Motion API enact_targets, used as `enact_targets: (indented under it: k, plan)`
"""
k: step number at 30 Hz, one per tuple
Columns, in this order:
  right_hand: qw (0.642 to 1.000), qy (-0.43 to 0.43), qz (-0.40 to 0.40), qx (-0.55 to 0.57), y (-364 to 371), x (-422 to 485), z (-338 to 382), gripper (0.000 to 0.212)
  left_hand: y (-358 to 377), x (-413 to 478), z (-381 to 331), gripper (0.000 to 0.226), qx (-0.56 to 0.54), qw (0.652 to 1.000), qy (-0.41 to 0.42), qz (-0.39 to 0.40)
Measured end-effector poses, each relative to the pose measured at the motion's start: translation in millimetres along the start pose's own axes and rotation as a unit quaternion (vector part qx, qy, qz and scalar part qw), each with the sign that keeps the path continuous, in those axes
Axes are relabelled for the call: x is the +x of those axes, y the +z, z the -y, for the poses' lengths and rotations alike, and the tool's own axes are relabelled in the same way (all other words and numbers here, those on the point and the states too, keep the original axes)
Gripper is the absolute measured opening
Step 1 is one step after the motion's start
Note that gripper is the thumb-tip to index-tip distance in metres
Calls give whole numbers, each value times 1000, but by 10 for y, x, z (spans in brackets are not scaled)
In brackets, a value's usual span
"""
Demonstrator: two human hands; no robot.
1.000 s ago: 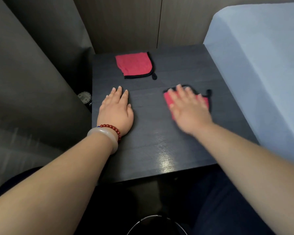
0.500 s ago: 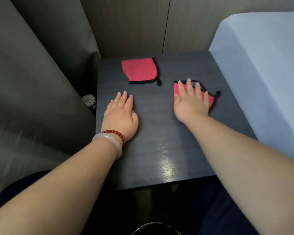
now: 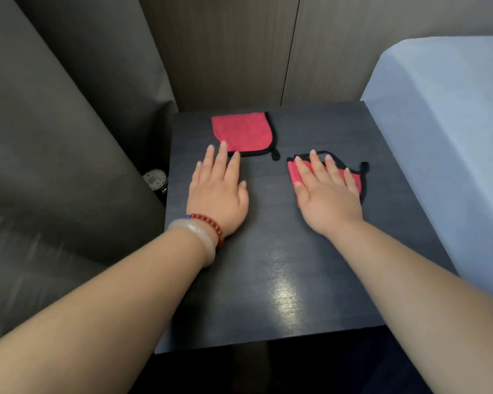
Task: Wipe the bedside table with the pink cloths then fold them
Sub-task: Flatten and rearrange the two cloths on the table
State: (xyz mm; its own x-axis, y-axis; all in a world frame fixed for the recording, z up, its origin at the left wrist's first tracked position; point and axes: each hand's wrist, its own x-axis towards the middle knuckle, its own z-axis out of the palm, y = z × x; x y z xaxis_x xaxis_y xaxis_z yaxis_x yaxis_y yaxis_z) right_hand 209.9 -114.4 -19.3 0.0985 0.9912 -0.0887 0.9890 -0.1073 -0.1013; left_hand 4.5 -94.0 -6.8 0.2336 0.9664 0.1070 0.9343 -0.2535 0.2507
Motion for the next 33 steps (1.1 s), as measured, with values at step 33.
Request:
enact_targets:
  k: [33]
  plan:
    - [997,3,64,39,-111,1194,591,52,245,1069,217,59,86,995,-33,48]
